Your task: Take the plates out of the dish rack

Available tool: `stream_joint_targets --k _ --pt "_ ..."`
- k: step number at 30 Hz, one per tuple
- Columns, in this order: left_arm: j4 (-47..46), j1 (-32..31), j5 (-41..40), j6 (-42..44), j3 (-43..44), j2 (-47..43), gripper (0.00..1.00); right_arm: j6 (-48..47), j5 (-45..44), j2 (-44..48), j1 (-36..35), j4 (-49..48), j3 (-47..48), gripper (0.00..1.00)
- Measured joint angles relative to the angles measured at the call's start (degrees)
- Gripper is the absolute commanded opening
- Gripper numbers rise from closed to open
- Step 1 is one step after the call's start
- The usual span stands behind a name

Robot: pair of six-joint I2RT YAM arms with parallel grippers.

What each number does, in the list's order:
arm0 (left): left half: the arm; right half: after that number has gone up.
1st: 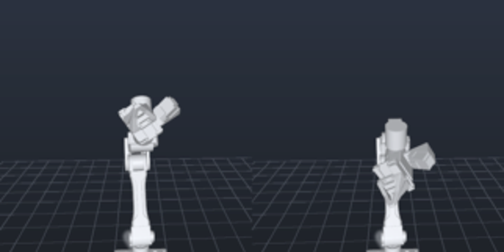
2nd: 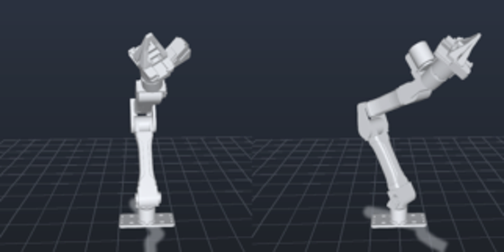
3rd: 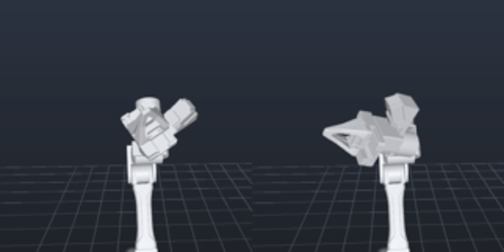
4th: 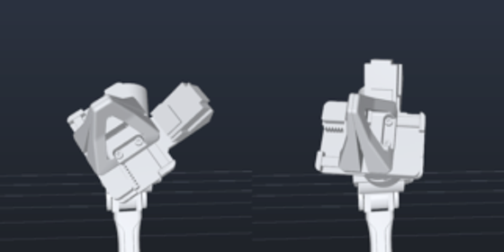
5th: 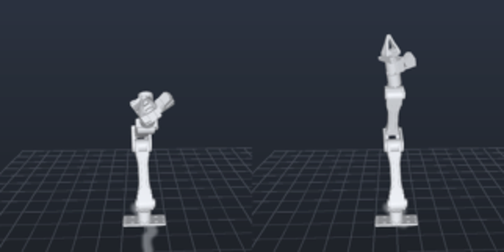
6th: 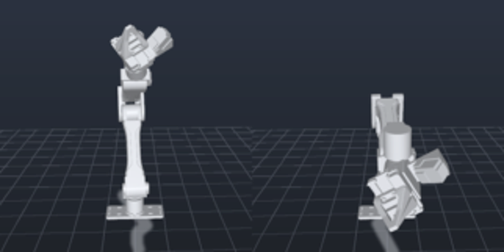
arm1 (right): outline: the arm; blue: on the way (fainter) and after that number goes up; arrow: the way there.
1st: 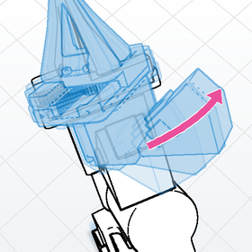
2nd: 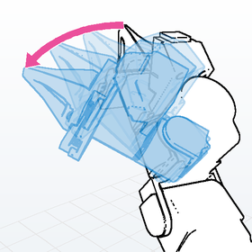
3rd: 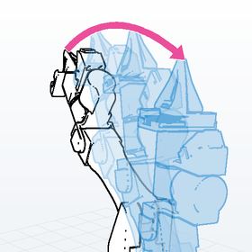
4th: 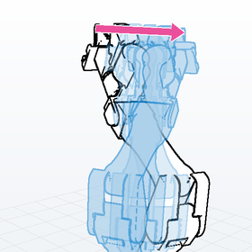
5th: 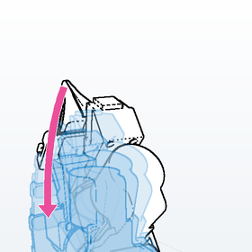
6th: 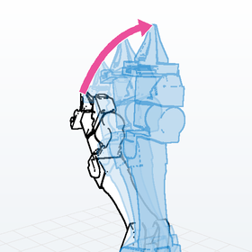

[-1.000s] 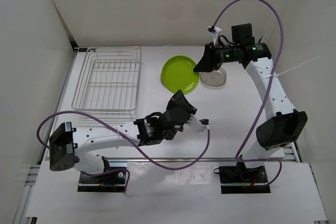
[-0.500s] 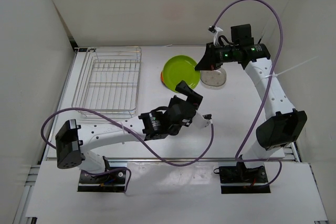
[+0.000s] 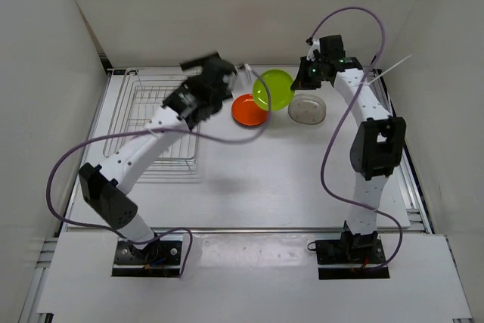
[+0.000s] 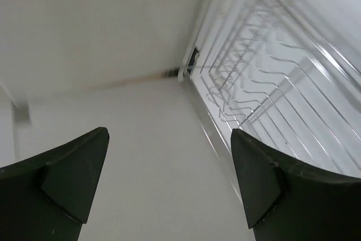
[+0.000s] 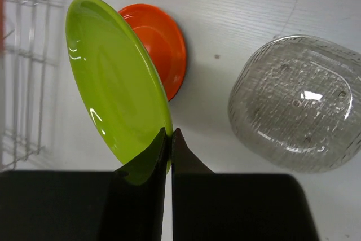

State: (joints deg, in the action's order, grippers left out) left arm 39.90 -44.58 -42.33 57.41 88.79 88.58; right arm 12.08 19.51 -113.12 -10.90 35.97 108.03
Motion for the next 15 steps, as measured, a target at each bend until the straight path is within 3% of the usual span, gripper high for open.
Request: stream_joint_targets --k 4,7,11,15 --pt "2.6 12.4 -0.7 -11.7 22.4 8.5 1.00 0.2 -3.0 -8.5 -0.7 0.3 5.1 0.00" --pt "9.0 20.7 -0.6 -22.4 30.6 11.4 1.00 0.2 -4.9 -13.1 -1.6 0.4 9.3 0.00" --pt "16.5 27.6 4.3 -35.2 28.4 10.8 1.00 0.1 -5.9 -16.5 -2.5 0.0 12.9 0.00" --pt "22.6 29.3 12.0 -42.7 24.5 9.8 1.00 0.2 -5.9 -18.3 -2.8 0.0 14.4 0.00"
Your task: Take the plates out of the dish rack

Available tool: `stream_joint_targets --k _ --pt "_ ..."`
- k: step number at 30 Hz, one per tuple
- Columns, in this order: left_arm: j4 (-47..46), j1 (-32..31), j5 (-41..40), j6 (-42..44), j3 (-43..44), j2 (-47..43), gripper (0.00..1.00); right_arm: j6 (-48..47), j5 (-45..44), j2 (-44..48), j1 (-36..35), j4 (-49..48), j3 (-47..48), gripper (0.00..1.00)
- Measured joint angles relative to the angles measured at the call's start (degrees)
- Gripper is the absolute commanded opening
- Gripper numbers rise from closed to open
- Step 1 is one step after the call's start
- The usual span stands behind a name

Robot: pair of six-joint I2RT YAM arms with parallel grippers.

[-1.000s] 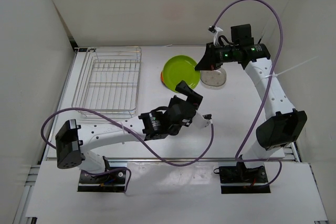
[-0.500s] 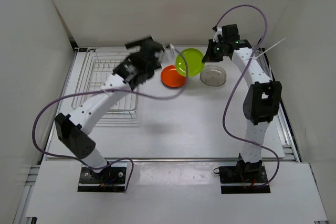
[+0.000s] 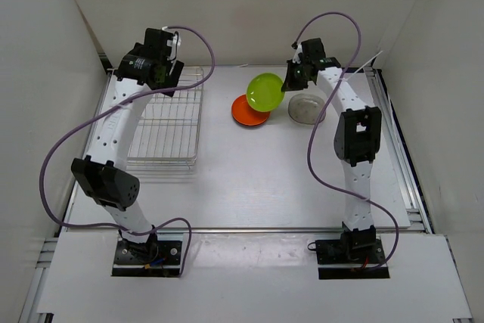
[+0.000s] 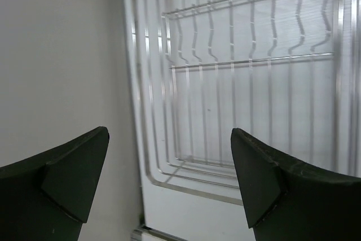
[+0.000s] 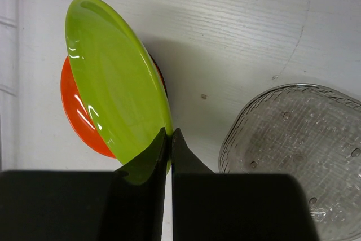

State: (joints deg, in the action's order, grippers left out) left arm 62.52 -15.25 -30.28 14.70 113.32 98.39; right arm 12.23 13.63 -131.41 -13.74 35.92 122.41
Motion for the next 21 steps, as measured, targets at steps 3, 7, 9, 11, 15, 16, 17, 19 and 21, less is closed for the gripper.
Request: stream_joint_targets --k 3,7,9,11,15,16,17,19,21 --pt "1.7 0.8 4.5 -2.2 0.7 -0.3 1.00 0.1 0.0 -1.1 0.0 0.0 0.3 0.00" --pt "3.0 2.1 8.0 -4.0 3.4 -1.0 1.00 0.3 0.1 -2.4 0.0 0.0 0.4 0.01" --pt "3.2 2.6 8.3 -4.5 4.1 -1.6 1.00 0.3 0.2 -3.2 0.0 0.0 0.5 0.01" --pt "3.3 2.7 8.3 -4.7 4.5 -2.2 1.00 0.4 0.3 -3.8 -0.2 0.0 0.5 0.01" --pt "3.3 2.7 8.2 -5.0 4.6 -3.1 1.00 0.5 0.5 -5.0 -0.5 0.0 0.5 0.04" --pt "3.3 2.7 8.2 -5.1 4.6 -3.2 1.00 0.7 0.5 -5.1 -0.5 0.0 0.5 0.06" --pt "3.3 2.7 8.2 -5.2 4.6 -3.3 1.00 0.7 0.5 -5.1 -0.6 0.0 0.5 0.06" --pt "3.3 2.7 8.2 -5.4 4.6 -3.3 1.00 0.7 0.5 -5.1 -0.9 0.0 0.7 0.07" --pt "3.3 2.7 8.2 -5.6 4.6 -3.3 1.00 0.7 0.4 -5.1 -1.2 0.0 0.9 0.10"
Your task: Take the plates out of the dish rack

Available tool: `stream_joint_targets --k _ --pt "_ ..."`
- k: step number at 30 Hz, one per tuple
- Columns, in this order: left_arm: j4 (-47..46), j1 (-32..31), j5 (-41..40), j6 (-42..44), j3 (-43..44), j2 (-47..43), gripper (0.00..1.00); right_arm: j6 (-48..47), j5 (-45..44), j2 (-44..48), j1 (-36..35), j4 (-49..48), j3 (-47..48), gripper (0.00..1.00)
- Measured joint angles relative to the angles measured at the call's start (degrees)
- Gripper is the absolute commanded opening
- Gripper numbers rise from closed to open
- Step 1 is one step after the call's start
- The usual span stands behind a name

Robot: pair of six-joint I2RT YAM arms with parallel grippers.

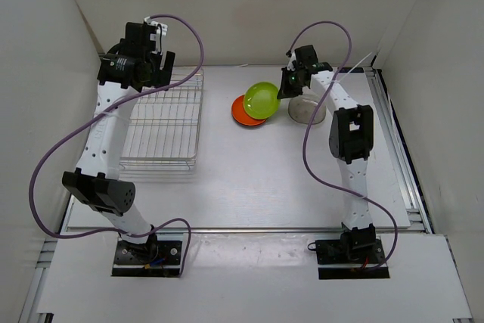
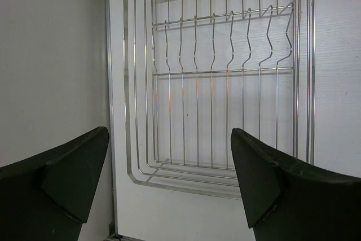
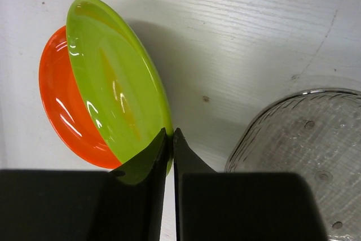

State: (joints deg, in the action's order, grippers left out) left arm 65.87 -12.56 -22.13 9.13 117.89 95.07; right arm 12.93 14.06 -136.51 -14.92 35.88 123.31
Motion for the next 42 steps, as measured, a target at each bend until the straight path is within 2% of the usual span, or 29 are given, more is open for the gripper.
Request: stream_joint_targets --k 8,13,19,22,23,24,25,32,37,42 --pt "0.2 0.0 -0.1 -0.5 -0.3 0.0 1.00 0.0 0.0 0.0 -2.0 0.0 0.3 0.15" --pt "0.3 0.0 -0.2 -0.6 -1.4 -0.2 1.00 -0.1 -0.1 0.0 -3.1 0.0 0.3 0.24" --pt "0.4 0.0 -0.2 -0.6 -2.0 -0.4 1.00 -0.2 0.0 0.0 -3.2 0.0 0.3 0.29" --pt "0.4 0.0 -0.2 -0.8 -2.6 -0.9 1.00 -0.2 0.0 0.0 -3.2 0.2 0.3 0.58" --pt "0.3 0.0 -0.1 -0.9 -3.0 -1.3 1.00 -0.4 0.0 0.1 -3.2 0.3 0.3 0.89" --pt "0.4 0.1 -0.1 -1.0 -3.3 -1.6 1.00 -1.1 0.0 0.2 -3.2 0.5 0.3 0.90" --pt "0.0 0.4 0.4 -1.3 -3.9 -1.9 1.00 -1.5 0.0 0.8 -3.0 0.4 -0.3 1.00" --pt "-1.8 3.6 6.0 -4.7 -11.8 -4.5 1.00 -5.3 -2.9 14.3 -1.6 5.0 -5.1 1.00" --pt "-4.3 6.6 9.3 -7.6 -15.8 -5.1 1.00 -10.5 -10.4 27.9 0.2 5.9 -7.0 1.00" --pt "-6.8 10.3 12.0 -9.3 -18.2 -7.2 1.00 -14.4 -17.6 38.9 3.3 6.8 -14.9 1.00"
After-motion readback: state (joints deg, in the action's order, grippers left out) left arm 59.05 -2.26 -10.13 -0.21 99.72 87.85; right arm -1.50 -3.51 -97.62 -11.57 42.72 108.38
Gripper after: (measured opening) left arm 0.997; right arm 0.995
